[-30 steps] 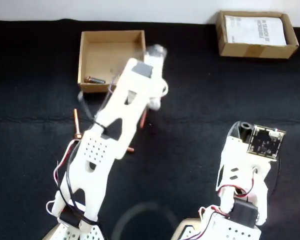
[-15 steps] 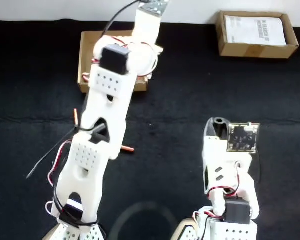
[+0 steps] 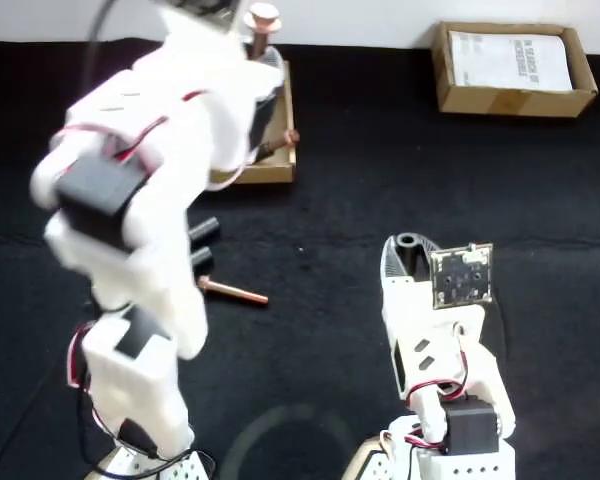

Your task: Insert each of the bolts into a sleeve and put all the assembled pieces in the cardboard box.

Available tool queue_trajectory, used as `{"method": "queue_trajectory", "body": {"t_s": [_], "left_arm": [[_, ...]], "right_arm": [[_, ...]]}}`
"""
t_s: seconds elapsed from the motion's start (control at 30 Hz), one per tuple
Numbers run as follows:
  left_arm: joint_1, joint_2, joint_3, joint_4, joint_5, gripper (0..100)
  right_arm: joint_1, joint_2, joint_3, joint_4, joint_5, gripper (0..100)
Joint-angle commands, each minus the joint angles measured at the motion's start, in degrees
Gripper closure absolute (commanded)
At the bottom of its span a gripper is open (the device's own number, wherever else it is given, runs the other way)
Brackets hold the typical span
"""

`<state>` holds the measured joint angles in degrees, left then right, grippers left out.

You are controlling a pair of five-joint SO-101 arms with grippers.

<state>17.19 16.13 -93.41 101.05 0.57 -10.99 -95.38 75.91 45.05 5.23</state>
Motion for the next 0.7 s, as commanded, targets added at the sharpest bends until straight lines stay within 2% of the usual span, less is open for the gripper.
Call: {"method": "queue_trajectory", "body": {"t_s": [0.0, 0.13, 0.23, 0.67], "left_arm": [[0.0, -7.7, -1.7, 0.3, -0.8, 99], [-0.1, -13.9, 0.2, 0.3, -5.2, 99], [-0.1, -20.6, 6.5, 0.3, -6.3, 99], [0.3, -55.2, 59.7, -0.4, -6.7, 99]], "right_arm": [[-0.5, -0.7, -3.1, 0.1, 0.0, 99.0], [-0.5, -0.7, -3.1, 0.1, 0.0, 99.0], [-0.5, -0.7, -3.1, 0.1, 0.0, 99.0], [-2.7, -0.6, -3.1, 0.0, 0.1, 99.0]]}}
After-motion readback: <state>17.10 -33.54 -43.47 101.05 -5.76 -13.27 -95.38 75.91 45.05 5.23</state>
